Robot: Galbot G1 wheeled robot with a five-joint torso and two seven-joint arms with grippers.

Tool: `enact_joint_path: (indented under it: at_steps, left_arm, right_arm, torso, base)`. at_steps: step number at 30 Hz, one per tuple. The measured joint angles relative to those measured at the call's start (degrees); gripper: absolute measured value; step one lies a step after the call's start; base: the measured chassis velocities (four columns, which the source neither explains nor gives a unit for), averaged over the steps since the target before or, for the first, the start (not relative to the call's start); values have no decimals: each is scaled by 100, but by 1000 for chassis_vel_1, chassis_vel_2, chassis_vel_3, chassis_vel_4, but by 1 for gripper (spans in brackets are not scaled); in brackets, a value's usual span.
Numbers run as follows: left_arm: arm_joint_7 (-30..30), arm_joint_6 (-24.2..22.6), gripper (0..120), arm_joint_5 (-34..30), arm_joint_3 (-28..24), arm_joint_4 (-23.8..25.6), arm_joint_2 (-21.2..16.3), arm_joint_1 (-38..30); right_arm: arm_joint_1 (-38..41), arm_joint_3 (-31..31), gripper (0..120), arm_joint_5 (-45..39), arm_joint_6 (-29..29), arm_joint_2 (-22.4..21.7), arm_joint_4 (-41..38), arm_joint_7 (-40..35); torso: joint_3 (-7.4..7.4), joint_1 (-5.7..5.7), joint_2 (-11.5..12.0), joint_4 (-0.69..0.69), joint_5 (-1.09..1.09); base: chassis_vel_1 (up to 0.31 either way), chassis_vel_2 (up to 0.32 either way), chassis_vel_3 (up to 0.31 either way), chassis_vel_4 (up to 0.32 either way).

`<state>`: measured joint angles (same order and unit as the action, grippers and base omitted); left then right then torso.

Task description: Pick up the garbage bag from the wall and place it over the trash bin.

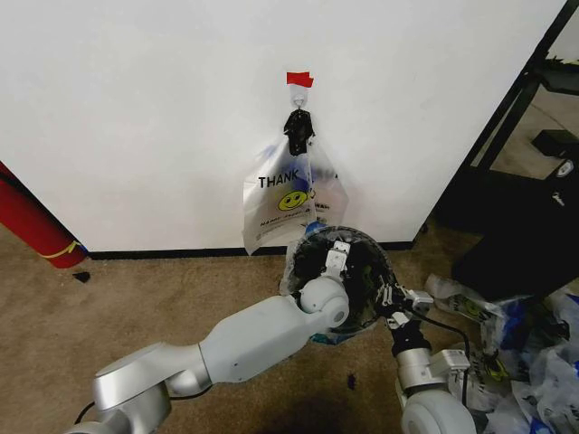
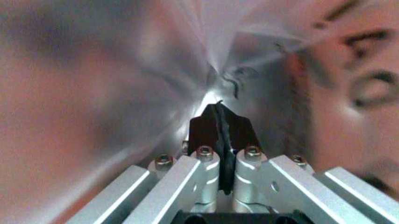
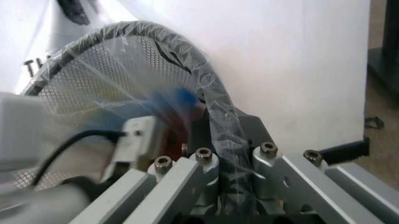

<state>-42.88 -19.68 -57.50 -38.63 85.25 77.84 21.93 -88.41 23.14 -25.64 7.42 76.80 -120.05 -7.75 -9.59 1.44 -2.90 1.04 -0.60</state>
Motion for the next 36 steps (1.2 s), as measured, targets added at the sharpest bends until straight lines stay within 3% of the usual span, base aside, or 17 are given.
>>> enact_joint_path:
  at_steps: [7, 18, 24, 25, 31, 33, 36]
  left_arm:
    - [82, -161, 0, -234, -135, 978, -500, 107]
    - [1109, 454, 38, -32, 21, 2139, -1069, 349]
    - [1588, 831, 63, 130, 510, 2974, -1733, 768]
    - [1588, 831, 63, 130, 510, 2974, -1733, 768]
    - [1849, 1352, 88, 1016, 1766, 3918, -2730, 2259]
    - [1858, 1432, 91, 1118, 1924, 3960, -2797, 2414]
    - [1904, 1772, 99, 1539, 3233, 4294, -2906, 3604]
  right_arm:
    - [76, 62, 1, -283, -138, -47, 49, -128]
    - [124, 47, 1, -655, -317, -26, 110, -281]
    - [180, 84, 1, -1307, -840, -68, 56, -865]
    - [180, 84, 1, -1307, -840, -68, 56, -865]
    - [192, 234, 1, -2254, -1545, -222, -125, -1480]
    - [179, 269, 1, -2364, -1596, -226, -151, -1523]
    - [225, 321, 1, -2972, -1851, -281, -192, -1688]
  torso:
    - [0, 0, 0, -1, 0]
    - [0, 0, 0, 0, 0]
    - [0, 0, 0, 1, -1]
    - [0, 0, 0, 1, -1]
    - [0, -1, 0, -5, -1]
    - [1, -1, 0, -3, 0]
    - [1, -1, 0, 3, 1]
  base:
    - [0, 0, 0, 0]
    - [0, 0, 0, 0]
    - [0, 0, 0, 0]
    - [0, 0, 0, 0]
    - [0, 0, 0, 0]
    - [0, 0, 0, 0]
    - [0, 0, 0, 0]
